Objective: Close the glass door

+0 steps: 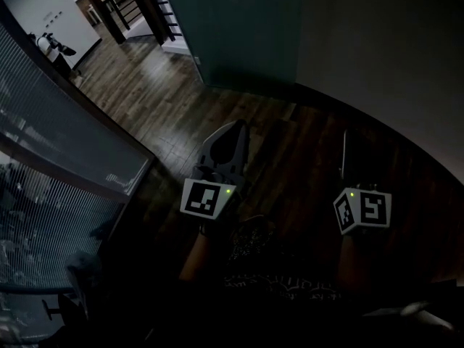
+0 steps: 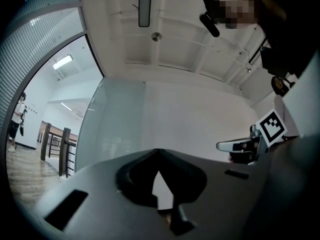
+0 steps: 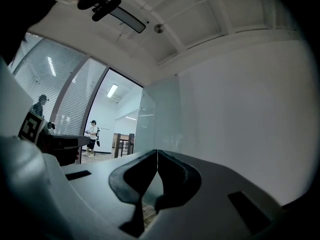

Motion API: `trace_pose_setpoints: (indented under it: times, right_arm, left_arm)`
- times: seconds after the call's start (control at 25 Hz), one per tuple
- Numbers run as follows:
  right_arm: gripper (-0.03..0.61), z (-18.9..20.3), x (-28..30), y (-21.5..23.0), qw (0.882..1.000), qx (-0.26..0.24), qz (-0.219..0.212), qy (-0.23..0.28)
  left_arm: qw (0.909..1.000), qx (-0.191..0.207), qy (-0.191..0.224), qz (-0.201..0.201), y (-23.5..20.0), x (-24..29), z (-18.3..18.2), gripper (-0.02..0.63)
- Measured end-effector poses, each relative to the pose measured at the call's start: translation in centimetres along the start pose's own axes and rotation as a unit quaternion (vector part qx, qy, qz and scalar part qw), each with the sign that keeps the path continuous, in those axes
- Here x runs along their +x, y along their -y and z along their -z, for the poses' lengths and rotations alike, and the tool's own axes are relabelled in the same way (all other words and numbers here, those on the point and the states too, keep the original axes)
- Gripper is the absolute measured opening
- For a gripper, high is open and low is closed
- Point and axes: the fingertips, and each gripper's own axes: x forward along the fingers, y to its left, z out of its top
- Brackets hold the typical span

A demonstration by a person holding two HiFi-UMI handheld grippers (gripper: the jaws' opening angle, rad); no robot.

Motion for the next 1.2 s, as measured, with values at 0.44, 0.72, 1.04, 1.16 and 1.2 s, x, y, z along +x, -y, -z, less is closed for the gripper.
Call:
trace_pose_setpoints:
  times: [0.44, 0.72, 1.04, 1.16, 1.2]
  right_arm:
    - [0.003, 1.5, 13.1, 3.8, 1.0, -0.001, 0.025, 0.005]
    - [0.003, 2.4, 19.1, 5.6, 0.999, 0.004, 0.045, 0.007]
    - [0.004, 3.7, 24.9, 8.0, 0.999, 0.006, 0.043, 0.0]
    - [0.003, 4.0, 27.9, 9.8, 0.999, 0.003, 0.038, -0.001]
    - [0.003, 3.8, 28.9, 10.6, 0.999, 0.001, 0.036, -0.001]
  left_arm:
    - [0.9996, 0.008, 0.01, 0.025, -7.1, 12.5, 1.8, 0.0]
    - [0.9996, 0.011, 0.013, 0.024, -11.1, 17.9, 2.6, 0.001]
    - [0.9996, 0.007, 0.008, 0.028, -12.8, 23.7, 4.1, 0.002]
    - [0.9998, 0.006, 0.001, 0.02, -13.6, 27.0, 4.9, 0.0]
    - [0.9998, 0.007, 0.0, 0.017, -13.8, 28.3, 4.9, 0.001]
